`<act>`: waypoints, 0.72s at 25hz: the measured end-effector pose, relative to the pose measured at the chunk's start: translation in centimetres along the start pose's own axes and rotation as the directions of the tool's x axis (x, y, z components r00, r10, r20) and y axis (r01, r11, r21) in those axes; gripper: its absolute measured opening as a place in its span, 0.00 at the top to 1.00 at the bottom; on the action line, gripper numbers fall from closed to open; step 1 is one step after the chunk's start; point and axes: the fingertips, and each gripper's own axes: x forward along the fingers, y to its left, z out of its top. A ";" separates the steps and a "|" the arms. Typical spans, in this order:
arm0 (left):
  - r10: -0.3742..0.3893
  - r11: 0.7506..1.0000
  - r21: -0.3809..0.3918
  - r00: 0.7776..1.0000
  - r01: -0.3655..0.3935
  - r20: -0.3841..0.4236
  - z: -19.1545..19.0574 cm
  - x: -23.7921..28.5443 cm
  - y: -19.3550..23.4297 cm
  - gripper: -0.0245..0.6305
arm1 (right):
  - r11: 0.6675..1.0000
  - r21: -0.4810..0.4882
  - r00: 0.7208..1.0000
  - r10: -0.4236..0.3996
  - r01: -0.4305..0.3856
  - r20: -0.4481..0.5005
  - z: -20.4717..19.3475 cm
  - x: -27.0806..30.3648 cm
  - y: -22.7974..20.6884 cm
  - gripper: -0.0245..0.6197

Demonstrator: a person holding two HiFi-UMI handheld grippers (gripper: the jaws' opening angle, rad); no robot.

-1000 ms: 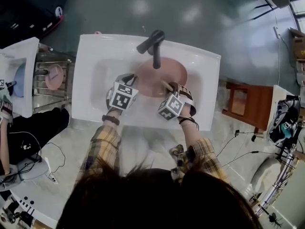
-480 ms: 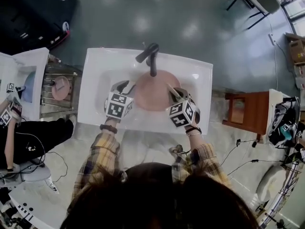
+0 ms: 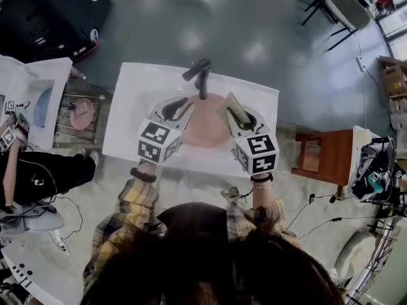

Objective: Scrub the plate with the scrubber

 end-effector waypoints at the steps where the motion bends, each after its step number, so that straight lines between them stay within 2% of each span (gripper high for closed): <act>1: -0.012 1.000 0.008 0.999 0.012 0.032 1.4 -0.3 -0.6 0.85 | 1.000 0.014 0.999 0.018 -0.018 0.041 1.5 -0.5 0.4 0.85; 5: -0.085 0.996 -0.002 0.991 0.085 0.106 5.9 -1.6 -3.0 0.91 | 0.993 0.050 0.980 0.098 -0.108 0.174 6.7 -2.3 2.0 0.85; 9: -0.136 0.989 -0.028 0.976 0.143 0.170 9.1 -3.3 -4.1 0.94 | 0.988 0.031 0.956 0.139 -0.152 0.260 10.3 -3.6 3.4 0.85; 14: -0.133 0.990 -0.016 0.953 0.143 0.274 12.9 -6.1 -4.7 0.94 | 0.981 -0.001 0.925 0.183 -0.194 0.333 13.1 -5.3 5.0 0.85; 18: -0.129 0.991 0.019 0.942 0.129 0.310 14.2 -7.3 -5.1 0.94 | 0.980 -0.016 0.919 0.190 -0.196 0.345 13.5 -5.6 5.2 0.85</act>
